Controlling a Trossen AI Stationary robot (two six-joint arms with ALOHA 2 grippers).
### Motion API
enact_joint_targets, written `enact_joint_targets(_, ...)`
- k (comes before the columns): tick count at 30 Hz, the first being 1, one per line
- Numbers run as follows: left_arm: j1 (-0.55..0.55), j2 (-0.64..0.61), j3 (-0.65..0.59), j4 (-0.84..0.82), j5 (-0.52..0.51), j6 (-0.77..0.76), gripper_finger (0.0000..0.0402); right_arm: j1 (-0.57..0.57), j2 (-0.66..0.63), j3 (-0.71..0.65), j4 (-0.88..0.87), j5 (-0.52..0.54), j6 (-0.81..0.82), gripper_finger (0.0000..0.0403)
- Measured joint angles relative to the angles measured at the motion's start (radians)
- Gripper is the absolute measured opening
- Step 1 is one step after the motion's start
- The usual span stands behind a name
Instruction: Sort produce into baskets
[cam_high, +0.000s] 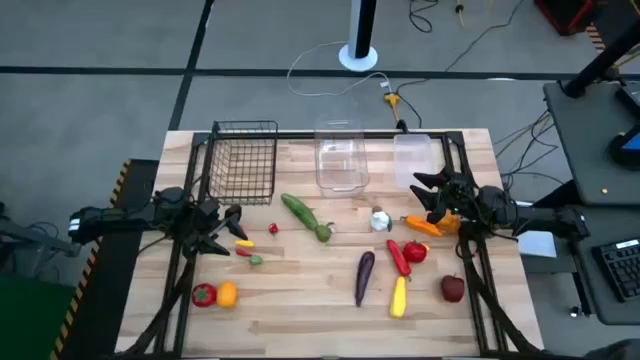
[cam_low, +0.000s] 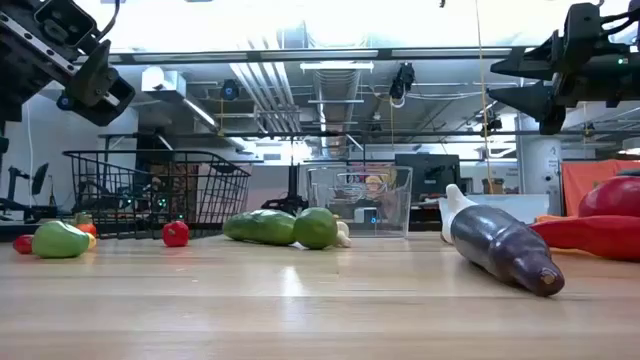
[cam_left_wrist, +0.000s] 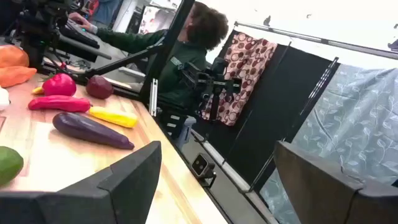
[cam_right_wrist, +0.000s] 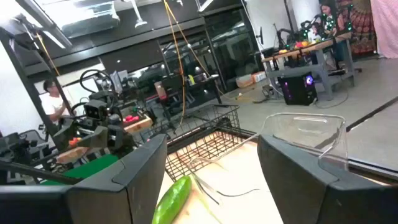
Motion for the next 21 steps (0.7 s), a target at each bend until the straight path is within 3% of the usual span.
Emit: enact_joint_targets(21, 0.0, 0.0, 0.0, 0.0, 0.0, 0.0, 0.0295, 0.0, 0.0, 0.0, 0.0, 0.0, 0.0, 0.0244)
